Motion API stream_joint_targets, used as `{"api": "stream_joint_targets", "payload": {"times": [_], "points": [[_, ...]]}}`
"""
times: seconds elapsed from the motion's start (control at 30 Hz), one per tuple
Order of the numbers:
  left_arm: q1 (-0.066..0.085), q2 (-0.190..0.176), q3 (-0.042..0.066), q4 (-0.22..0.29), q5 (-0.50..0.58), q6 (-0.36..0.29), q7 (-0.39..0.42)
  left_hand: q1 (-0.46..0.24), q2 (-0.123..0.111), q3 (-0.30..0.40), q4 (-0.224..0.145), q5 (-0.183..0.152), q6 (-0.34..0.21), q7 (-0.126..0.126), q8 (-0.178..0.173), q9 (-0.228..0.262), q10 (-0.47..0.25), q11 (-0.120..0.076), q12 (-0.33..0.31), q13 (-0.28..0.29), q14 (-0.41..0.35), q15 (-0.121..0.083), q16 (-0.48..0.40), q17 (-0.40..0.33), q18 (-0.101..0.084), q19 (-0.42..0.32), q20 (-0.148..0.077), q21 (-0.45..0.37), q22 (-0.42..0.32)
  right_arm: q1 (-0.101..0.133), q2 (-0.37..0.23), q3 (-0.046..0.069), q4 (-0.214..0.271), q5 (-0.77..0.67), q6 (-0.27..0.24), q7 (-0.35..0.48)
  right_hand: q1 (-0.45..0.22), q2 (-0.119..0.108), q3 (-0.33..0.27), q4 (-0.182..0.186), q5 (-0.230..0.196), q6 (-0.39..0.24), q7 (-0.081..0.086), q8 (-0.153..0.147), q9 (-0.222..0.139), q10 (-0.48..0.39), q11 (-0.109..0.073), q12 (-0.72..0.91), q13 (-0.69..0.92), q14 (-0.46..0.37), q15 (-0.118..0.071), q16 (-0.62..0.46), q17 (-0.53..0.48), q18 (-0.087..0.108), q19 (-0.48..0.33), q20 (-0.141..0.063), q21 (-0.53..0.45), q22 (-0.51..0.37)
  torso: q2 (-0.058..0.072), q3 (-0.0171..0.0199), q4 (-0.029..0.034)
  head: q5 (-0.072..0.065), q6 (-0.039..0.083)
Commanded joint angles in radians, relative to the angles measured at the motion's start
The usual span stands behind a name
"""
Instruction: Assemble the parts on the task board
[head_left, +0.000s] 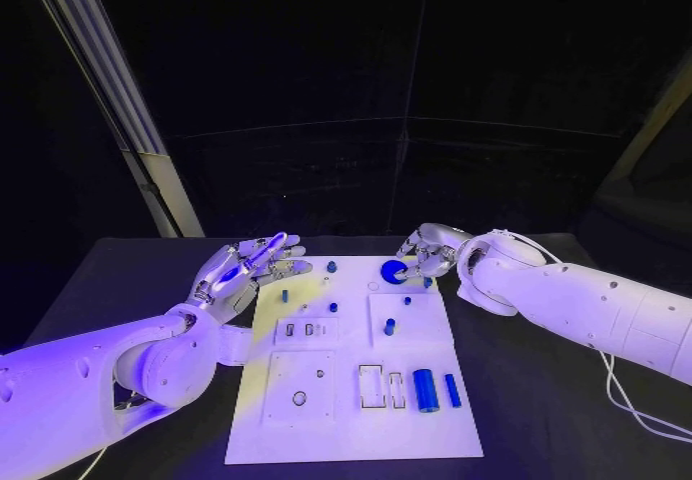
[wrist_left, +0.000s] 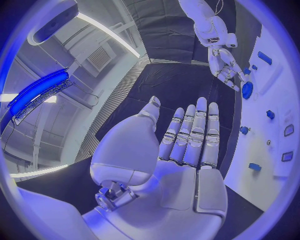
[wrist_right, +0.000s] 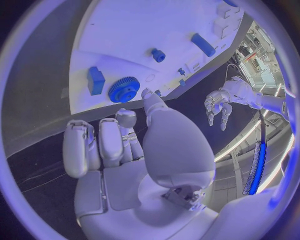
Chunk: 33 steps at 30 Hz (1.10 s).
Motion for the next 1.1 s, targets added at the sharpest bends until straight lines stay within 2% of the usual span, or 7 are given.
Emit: {"api": "stream_joint_targets", "payload": {"times": [0.03,0.17,0.27,0.4,0.5,0.87,1.1], "points": [[0.001,0.002,0.001,0.000,0.003,0.017,0.004,0.000,0.007,0.000,-0.003,0.002,-0.001,0.029,-0.005,0.000,0.001,0.000,-0.005,0.000,0.001,0.002,-0.006,-0.001,0.015,0.005,-0.001,-0.006,-0.001,0.002,0.006,0.000,-0.004,-0.048,0.040,-0.025,0.012,0.003,-0.007,0.003,-0.004,-0.011,0.000,0.004,-0.001,-0.002,0.006,0.004,0.004,0.021,0.010,0.008,0.008,-0.013,0.009,0.002,0.007,0.041,0.001,-0.0006,0.0004,-0.001,-0.003],[0.001,0.003,0.001,-0.002,0.004,0.018,0.003,0.000,0.007,0.000,-0.003,0.002,-0.001,0.029,-0.005,0.000,0.001,0.000,-0.005,0.000,0.001,0.002,-0.006,-0.001,0.015,0.005,-0.001,-0.006,-0.001,0.002,0.014,0.000,-0.012,-0.071,0.012,-0.035,0.017,0.004,-0.010,0.008,0.000,-0.012,0.000,0.006,-0.001,-0.009,0.006,-0.006,-0.003,0.021,0.010,0.012,0.013,-0.013,0.010,0.002,0.008,0.044,0.000,-0.0006,0.0006,0.000,-0.009],[0.001,0.003,0.001,-0.003,0.004,0.019,0.002,0.000,0.007,0.000,-0.003,0.002,-0.001,0.029,-0.005,0.000,0.001,0.000,-0.005,0.000,0.001,0.002,-0.006,-0.001,0.015,0.005,-0.001,-0.006,-0.001,0.002,0.019,0.000,-0.017,-0.081,0.004,-0.038,0.022,0.004,-0.014,0.014,0.010,-0.012,0.000,0.008,0.000,-0.013,0.006,-0.010,-0.004,0.020,0.011,0.013,0.015,-0.014,0.011,0.003,0.008,0.045,0.001,-0.0005,0.0000,0.002,-0.008],[0.001,0.003,0.001,-0.005,0.004,0.020,0.001,0.000,0.007,0.000,-0.003,0.002,-0.001,0.029,-0.005,0.000,0.001,0.000,-0.005,0.000,0.001,0.002,-0.006,-0.001,0.015,0.005,-0.001,-0.006,-0.001,0.002,0.030,0.000,-0.026,-0.087,0.014,-0.038,0.027,0.005,-0.014,0.015,0.013,-0.010,0.000,0.011,0.000,-0.012,0.006,-0.007,0.001,0.020,0.011,0.014,0.017,-0.014,0.012,0.003,0.009,0.046,0.001,-0.0015,0.0008,0.002,-0.013],[0.001,0.003,0.001,-0.005,0.004,0.021,0.000,0.000,0.007,0.000,-0.003,0.002,-0.001,0.029,-0.005,0.000,0.001,0.000,-0.005,0.000,0.001,0.002,-0.006,-0.001,0.015,0.005,-0.001,-0.006,-0.001,0.002,0.038,0.000,-0.033,-0.091,0.018,-0.038,0.033,0.008,-0.014,0.016,0.013,-0.009,-0.001,0.013,0.000,-0.011,0.005,-0.005,0.005,0.020,0.010,0.015,0.019,-0.014,0.012,0.003,0.009,0.047,0.001,0.0001,0.0005,0.003,-0.015],[0.001,0.005,0.001,-0.008,0.004,0.024,-0.002,0.000,0.007,0.000,-0.003,0.002,-0.001,0.029,-0.005,0.000,0.001,0.000,-0.005,0.000,0.001,0.002,-0.006,-0.001,0.015,0.005,-0.001,-0.006,-0.001,0.002,0.059,0.000,-0.057,-0.104,0.031,-0.053,0.050,0.018,-0.008,0.015,0.012,-0.008,-0.001,0.016,0.000,-0.010,0.005,0.000,0.015,0.020,0.010,0.021,0.030,-0.015,0.014,0.003,0.010,0.050,0.001,-0.0005,0.0006,0.000,-0.017],[0.001,0.006,0.001,-0.011,0.004,0.026,-0.005,0.002,0.010,0.000,-0.005,0.002,-0.001,0.029,-0.005,0.000,0.001,0.000,-0.006,0.000,0.002,0.002,-0.007,-0.001,0.015,0.006,-0.001,-0.006,-0.002,0.001,0.066,0.000,-0.060,-0.109,0.057,-0.061,0.062,0.033,-0.001,0.015,0.016,0.006,-0.004,0.027,0.003,-0.009,0.002,0.003,0.024,0.021,0.008,0.028,0.042,-0.015,0.016,0.002,0.011,0.054,0.001,-0.0002,0.0001,0.002,-0.023]]}}
